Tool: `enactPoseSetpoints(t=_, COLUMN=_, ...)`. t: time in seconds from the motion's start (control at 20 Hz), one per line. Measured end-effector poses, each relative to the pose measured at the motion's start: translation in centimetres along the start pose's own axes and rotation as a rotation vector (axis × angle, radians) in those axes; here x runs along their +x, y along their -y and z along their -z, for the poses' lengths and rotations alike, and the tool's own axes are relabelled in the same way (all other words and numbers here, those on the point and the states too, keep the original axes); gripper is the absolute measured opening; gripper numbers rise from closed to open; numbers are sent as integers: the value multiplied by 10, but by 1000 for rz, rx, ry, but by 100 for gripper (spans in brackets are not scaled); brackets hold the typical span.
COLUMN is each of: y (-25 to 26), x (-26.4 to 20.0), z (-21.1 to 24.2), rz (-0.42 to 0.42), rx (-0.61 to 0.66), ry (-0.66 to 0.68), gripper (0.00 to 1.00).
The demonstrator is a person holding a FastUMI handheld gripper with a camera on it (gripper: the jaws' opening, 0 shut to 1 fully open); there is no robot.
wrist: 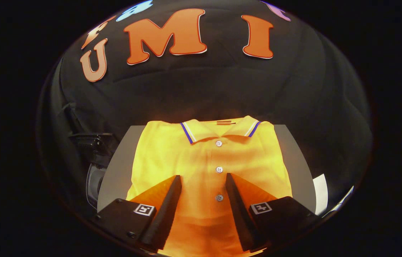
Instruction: Put the clothes into the washing machine and then close the washing machine lid.
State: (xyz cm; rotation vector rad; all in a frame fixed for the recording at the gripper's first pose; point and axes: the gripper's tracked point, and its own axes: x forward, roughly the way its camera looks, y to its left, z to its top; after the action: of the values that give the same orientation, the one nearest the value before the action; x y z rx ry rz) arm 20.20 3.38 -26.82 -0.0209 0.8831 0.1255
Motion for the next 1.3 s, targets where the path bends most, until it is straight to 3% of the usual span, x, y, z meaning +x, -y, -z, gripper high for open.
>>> enactPoseSetpoints(t=0.05, y=0, x=-2, z=2, rz=-10, rx=-9, ry=-11, gripper=69)
enactPoseSetpoints(t=0.1, y=-1, x=-2, z=2, rz=-21, rx=-13, ry=-13, gripper=66)
enactPoseSetpoints(t=0.2, y=-5, x=-5, z=4, rz=-51, rx=52, ry=-13, gripper=47)
enactPoseSetpoints(t=0.25, y=-5, x=-6, z=3, rz=-72, rx=69, ry=13, gripper=23)
enactPoseSetpoints(t=0.35, y=-8, x=-4, z=-5, rz=-115, rx=178, ry=88, gripper=11)
enactPoseSetpoints(t=0.45, y=-14, x=-13, z=-11, rz=-167, rx=229, ry=196, gripper=8)
enactPoseSetpoints(t=0.7, y=-27, x=-49, z=-58, rz=-241, rx=189, ry=488, gripper=8)
enactPoseSetpoints(t=0.95, y=-39, x=-92, z=-90, rz=-319, rx=260, ry=631, gripper=8)
enactPoseSetpoints(t=1.15, y=-41, x=-114, z=-99, rz=-296, rx=198, ry=697, gripper=8)
enactPoseSetpoints(t=1.3, y=-57, x=-140, z=-98, rz=-332, rx=152, ry=726, gripper=8)
